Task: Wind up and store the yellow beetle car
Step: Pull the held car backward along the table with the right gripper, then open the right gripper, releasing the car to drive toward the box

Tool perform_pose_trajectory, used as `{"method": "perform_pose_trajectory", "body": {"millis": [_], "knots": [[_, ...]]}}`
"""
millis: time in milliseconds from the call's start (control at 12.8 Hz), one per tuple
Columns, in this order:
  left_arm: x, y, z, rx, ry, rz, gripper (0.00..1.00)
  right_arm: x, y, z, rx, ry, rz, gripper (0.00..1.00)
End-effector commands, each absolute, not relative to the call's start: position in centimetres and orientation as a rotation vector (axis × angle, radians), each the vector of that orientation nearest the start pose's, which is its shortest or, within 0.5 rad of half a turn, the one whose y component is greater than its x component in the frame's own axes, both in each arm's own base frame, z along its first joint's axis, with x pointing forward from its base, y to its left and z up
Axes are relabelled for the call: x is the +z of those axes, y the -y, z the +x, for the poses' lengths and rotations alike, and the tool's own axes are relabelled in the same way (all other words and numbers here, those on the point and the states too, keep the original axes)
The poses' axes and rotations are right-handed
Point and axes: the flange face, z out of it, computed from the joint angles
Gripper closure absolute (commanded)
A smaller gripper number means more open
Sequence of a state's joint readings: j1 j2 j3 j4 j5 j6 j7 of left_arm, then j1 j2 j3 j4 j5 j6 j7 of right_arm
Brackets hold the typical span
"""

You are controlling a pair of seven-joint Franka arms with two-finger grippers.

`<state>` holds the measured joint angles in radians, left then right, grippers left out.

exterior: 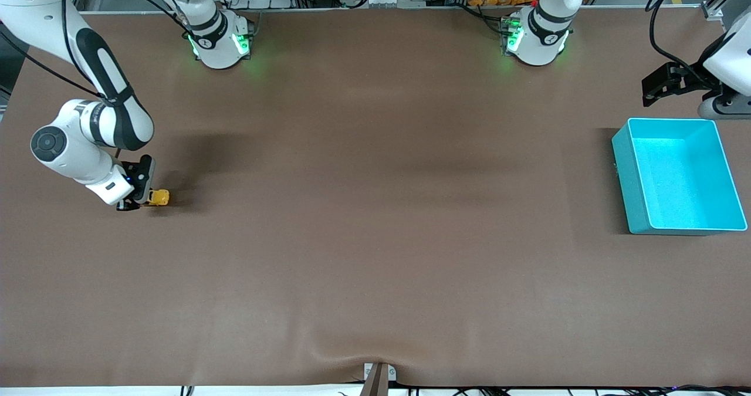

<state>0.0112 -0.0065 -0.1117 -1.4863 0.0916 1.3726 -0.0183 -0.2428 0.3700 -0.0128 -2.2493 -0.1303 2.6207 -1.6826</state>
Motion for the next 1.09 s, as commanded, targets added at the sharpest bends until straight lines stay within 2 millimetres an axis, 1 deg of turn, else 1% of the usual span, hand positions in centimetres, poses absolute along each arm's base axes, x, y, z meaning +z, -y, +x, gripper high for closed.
{"method": "perform_pose_trajectory", "body": {"millis": [0, 78, 156, 312, 390, 468, 545, 701, 935, 1013], "knots": [[65.3, 4.5, 53.1, 0.133, -0.094, -3.027, 0.0, 14.6, 14.8, 53.1, 0.098, 2.222, -2.255, 0.82], [65.3, 4.5, 53.2, 0.131, -0.096, -3.026, 0.0, 14.7, 15.1, 53.1, 0.097, 2.219, -2.259, 0.82], [65.3, 4.5, 53.1, 0.133, -0.096, -3.026, 0.0, 14.7, 15.2, 53.0, 0.097, 2.217, -2.261, 0.79], [65.3, 4.4, 53.1, 0.135, -0.093, -3.022, 0.0, 14.7, 15.2, 53.0, 0.095, 2.217, -2.263, 0.48], [65.3, 4.4, 53.1, 0.135, -0.093, -3.022, 0.0, 14.8, 15.2, 53.1, 0.094, 2.208, -2.272, 0.1], [65.3, 4.4, 53.1, 0.135, -0.093, -3.022, 0.0, 15.1, 15.7, 53.1, 0.085, 2.192, -2.294, 0.0], [65.3, 4.4, 53.1, 0.135, -0.093, -3.022, 0.0, 15.8, 16.0, 53.7, 0.079, 2.197, -2.302, 0.0], [65.3, 4.4, 53.1, 0.135, -0.093, -3.022, 0.0, 17.8, 16.6, 55.3, 0.128, 2.175, -2.281, 0.0], [65.3, 4.4, 53.1, 0.134, -0.092, -3.021, 0.0, 21.3, 17.5, 57.7, 0.189, 2.14, -2.257, 0.0], [65.1, 4.5, 53.1, 0.138, -0.092, -3.019, 0.0, 22.1, 17.6, 58.0, 0.189, 2.132, -2.265, 0.0]]}}
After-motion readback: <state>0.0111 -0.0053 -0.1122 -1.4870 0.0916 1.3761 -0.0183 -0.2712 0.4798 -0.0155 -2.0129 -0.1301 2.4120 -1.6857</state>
